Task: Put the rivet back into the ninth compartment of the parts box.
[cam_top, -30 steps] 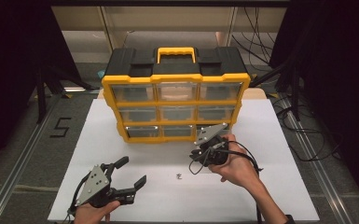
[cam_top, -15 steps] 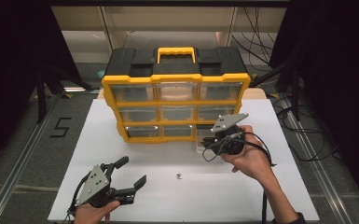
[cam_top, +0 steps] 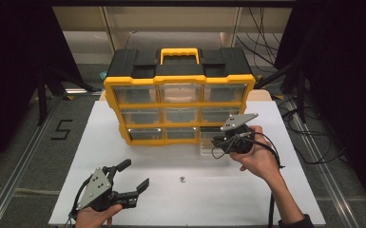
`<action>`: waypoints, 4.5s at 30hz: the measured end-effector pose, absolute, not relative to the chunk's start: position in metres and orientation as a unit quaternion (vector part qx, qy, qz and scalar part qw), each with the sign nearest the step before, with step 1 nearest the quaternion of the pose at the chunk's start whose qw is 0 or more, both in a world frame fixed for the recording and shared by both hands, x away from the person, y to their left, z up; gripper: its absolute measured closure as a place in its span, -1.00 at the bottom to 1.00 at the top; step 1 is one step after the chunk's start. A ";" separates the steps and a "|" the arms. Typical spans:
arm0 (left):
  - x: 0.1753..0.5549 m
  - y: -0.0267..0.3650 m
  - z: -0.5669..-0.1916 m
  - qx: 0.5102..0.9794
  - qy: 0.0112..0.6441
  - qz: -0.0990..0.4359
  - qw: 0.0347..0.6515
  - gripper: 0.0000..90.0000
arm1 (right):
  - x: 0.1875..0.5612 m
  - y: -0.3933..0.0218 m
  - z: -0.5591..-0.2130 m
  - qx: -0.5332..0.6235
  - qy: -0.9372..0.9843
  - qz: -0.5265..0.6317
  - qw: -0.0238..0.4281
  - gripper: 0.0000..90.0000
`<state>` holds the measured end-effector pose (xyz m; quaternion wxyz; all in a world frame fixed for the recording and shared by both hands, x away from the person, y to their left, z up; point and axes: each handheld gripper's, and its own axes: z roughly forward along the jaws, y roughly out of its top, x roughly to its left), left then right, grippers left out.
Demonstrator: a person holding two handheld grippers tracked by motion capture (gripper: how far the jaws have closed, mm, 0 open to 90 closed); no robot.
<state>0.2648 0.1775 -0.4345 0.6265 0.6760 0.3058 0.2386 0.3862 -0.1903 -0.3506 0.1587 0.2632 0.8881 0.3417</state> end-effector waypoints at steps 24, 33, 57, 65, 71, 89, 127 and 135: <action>0.264 0.178 -0.434 0.680 0.308 0.240 0.621 -0.64 | 0.403 -0.202 -0.372 0.297 0.877 0.336 0.170 0.22; 0.264 0.178 -0.434 0.680 0.308 0.239 0.621 -0.64 | 0.392 -0.187 -0.359 0.275 0.874 0.359 0.178 -0.23; 0.264 0.178 -0.434 0.679 0.308 0.240 0.622 -0.64 | 0.355 -0.124 -0.363 0.146 0.909 0.361 0.146 -0.41; 0.264 0.178 -0.434 0.678 0.309 0.239 0.622 -0.64 | 0.351 -0.108 -0.385 0.112 0.931 0.327 0.117 -0.37; 0.264 0.178 -0.434 0.679 0.308 0.240 0.622 -0.64 | 0.353 -0.101 -0.406 0.098 0.946 0.293 0.094 -0.36; 0.264 0.178 -0.434 0.679 0.309 0.240 0.621 -0.64 | 0.353 -0.081 -0.451 0.077 0.971 0.218 0.059 -0.28; 0.264 0.178 -0.434 0.679 0.309 0.239 0.622 -0.64 | 0.369 -0.076 -0.466 0.078 0.978 0.192 0.034 0.33; 0.264 0.179 -0.434 0.678 0.308 0.239 0.623 -0.64 | 0.371 -0.080 -0.464 0.110 0.978 0.177 0.013 0.59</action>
